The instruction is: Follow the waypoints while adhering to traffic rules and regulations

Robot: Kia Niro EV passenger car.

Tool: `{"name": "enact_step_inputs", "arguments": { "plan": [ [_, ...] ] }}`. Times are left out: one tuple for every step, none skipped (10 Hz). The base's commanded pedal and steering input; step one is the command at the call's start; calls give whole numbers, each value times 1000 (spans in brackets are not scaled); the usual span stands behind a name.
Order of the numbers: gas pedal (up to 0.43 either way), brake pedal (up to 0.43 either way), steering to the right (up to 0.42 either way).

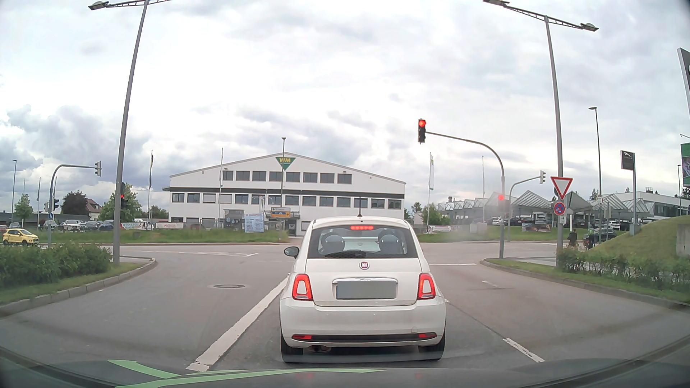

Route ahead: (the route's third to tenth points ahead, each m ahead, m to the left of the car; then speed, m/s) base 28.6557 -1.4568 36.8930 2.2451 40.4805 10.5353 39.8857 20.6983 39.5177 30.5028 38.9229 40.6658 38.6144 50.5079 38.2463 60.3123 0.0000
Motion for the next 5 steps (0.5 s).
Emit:
{"name": "enact_step_inputs", "arguments": {
  "plan": [
    [0,348,-1],
    [0,348,-1],
    [0,348,-1],
    [0,348,-1],
    [0,348,-1]
  ]
}}
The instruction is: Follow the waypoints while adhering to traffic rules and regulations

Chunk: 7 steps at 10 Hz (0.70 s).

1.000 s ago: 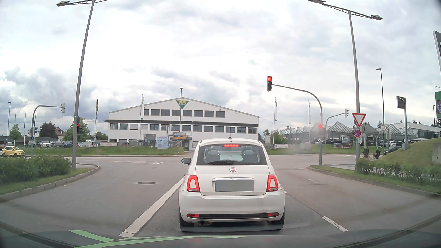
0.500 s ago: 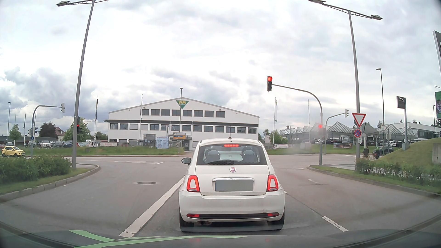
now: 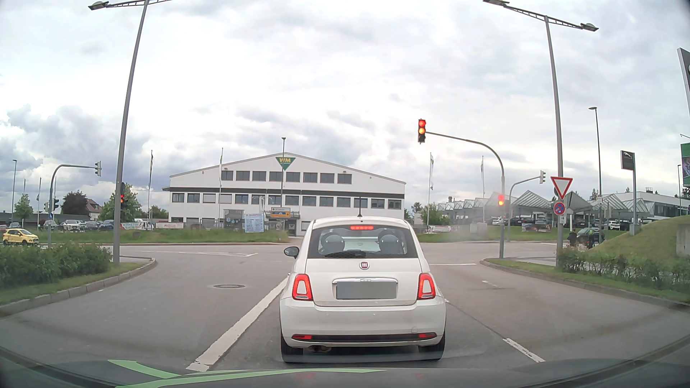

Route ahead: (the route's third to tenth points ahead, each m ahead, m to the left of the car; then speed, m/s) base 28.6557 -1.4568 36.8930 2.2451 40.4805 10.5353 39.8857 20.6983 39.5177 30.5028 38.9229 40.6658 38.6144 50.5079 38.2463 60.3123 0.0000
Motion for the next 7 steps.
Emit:
{"name": "enact_step_inputs", "arguments": {
  "plan": [
    [0,348,-1],
    [0,348,-1],
    [0,348,-1],
    [0,348,-1],
    [0,348,-1],
    [0,348,-1],
    [0,348,-1]
  ]
}}
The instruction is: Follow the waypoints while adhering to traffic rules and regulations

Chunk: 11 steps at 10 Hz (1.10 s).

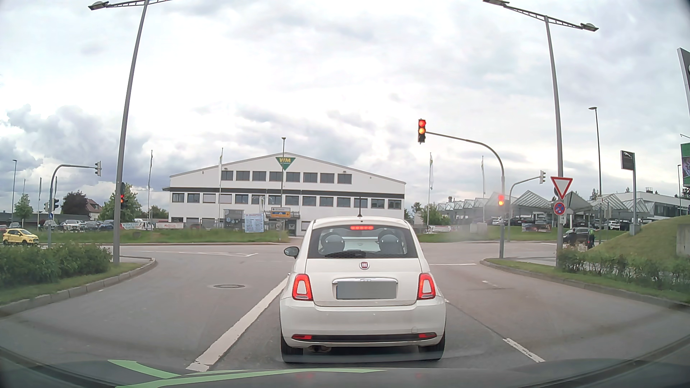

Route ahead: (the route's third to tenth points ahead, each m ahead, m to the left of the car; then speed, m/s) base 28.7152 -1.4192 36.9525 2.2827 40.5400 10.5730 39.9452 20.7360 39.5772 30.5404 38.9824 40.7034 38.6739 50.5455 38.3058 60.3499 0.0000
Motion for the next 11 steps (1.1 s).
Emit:
{"name": "enact_step_inputs", "arguments": {
  "plan": [
    [0,348,-1],
    [0,348,-1],
    [0,348,-1],
    [0,348,-1],
    [0,348,-1],
    [0,348,-1],
    [0,348,-1],
    [0,348,-1],
    [0,348,-1],
    [0,348,-1],
    [0,348,-1]
  ]
}}
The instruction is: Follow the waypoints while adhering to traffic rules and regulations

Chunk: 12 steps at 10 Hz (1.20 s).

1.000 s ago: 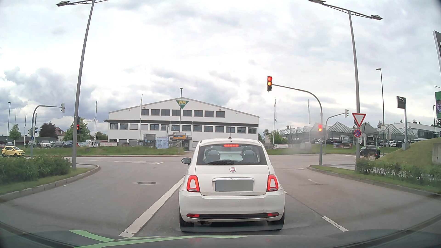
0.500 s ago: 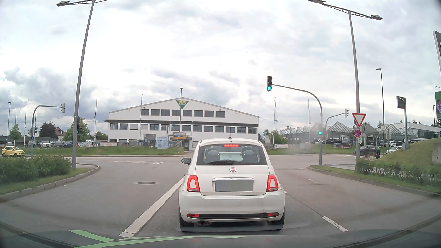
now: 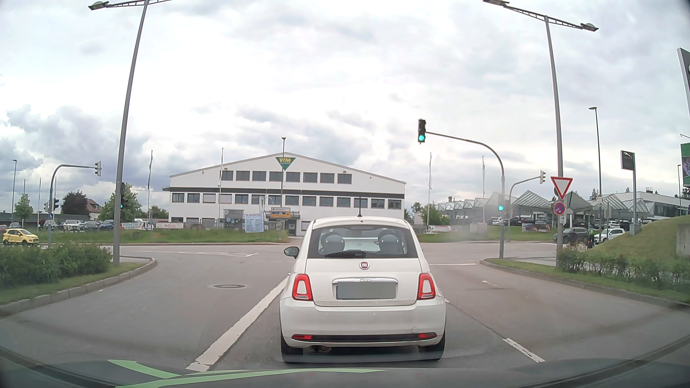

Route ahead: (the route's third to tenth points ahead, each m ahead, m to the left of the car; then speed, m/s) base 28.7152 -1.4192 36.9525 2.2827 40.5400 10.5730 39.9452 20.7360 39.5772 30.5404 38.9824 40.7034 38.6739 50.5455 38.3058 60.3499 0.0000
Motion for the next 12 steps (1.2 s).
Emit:
{"name": "enact_step_inputs", "arguments": {
  "plan": [
    [0,348,-1],
    [0,341,-1],
    [0,329,-1],
    [0,311,-1],
    [0,268,-1],
    [0,220,-1],
    [0,24,-1],
    [0,0,0],
    [0,0,0],
    [0,0,-1],
    [0,0,0],
    [0,0,0]
  ]
}}
